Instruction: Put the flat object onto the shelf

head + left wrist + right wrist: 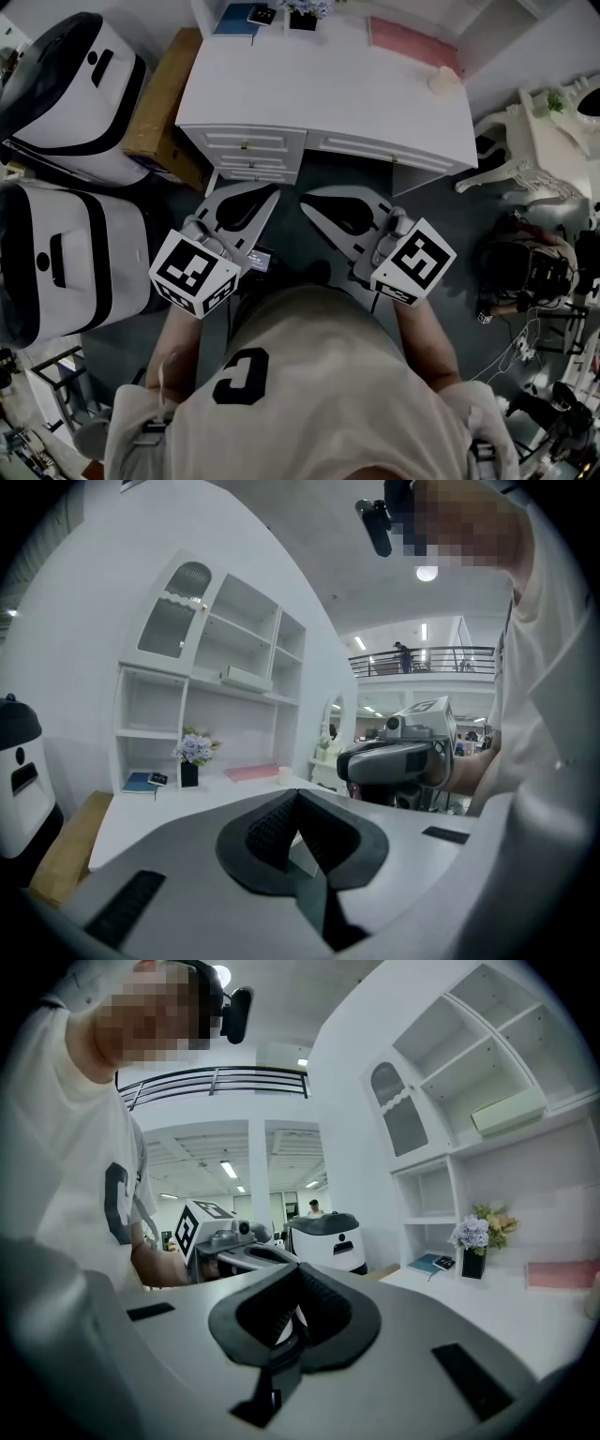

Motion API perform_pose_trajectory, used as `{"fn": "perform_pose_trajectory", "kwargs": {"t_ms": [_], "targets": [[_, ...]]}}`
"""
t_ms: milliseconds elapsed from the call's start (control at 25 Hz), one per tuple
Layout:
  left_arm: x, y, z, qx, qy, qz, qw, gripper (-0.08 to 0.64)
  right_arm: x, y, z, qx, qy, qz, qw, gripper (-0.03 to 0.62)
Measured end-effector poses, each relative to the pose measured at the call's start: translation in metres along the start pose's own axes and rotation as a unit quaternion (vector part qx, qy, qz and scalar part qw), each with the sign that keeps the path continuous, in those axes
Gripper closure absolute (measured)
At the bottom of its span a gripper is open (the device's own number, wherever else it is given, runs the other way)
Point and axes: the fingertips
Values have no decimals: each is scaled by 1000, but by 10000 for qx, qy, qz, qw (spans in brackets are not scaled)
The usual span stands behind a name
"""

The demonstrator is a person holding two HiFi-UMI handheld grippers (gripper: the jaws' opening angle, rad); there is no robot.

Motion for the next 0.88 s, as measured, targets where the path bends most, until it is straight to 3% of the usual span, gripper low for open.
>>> {"fn": "perform_pose_trajectory", "kwargs": {"t_ms": [320,880], "targets": [[0,-6,3,66,-46,-164,9998,546,-5,1,4,-185,9,-262,9995,569],[-1,4,-1,21,-38,-180,9998,546,-2,-6,4,-48,-99,-405,9991,569]]}}
Point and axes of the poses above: the fingertips, and each gripper's own axes: x forward along the fingers, y to its left, z out of its top, and after that the axes turned 3 degrees about -x, right-handed
